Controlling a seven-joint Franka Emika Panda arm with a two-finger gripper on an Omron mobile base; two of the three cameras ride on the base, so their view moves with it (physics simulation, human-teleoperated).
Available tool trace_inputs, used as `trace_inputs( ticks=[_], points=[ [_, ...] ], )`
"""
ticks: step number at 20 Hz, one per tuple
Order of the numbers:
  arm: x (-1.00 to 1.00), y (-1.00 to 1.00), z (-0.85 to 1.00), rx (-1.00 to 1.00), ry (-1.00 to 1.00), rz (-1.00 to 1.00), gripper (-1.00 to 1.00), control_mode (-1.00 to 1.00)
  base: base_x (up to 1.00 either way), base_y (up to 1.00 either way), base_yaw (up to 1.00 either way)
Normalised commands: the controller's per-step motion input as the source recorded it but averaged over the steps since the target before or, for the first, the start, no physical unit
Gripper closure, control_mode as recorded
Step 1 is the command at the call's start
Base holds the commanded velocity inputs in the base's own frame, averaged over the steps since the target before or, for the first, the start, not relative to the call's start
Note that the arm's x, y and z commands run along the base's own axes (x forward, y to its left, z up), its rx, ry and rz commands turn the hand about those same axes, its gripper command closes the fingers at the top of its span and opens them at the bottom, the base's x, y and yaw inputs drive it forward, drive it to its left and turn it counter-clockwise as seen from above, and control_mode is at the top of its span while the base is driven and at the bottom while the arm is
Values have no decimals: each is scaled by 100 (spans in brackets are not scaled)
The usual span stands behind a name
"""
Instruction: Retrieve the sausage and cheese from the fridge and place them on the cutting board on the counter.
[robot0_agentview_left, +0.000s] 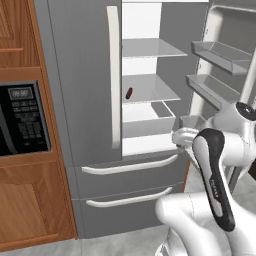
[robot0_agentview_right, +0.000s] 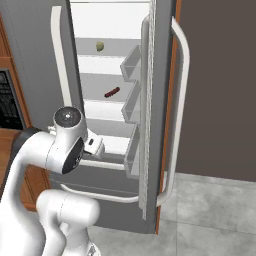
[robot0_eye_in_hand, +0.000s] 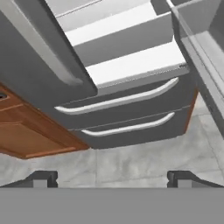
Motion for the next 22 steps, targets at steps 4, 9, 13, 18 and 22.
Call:
trace_inputs(
  ticks=[4,9,13,18,22],
  points=[
    [1,44,-21,-39,17,24,-100,-100,0,0,0],
    [-9,18,-20,-41,9,6,-100,-100,0,0,0],
    [-1,7,-41,-28,14,1,-100,-100,0,0,0],
    [0,0,0,0,0,0,-100,-100,0,0,0],
    [0,0,0,0,0,0,-100,-100,0,0,0]
  ],
)
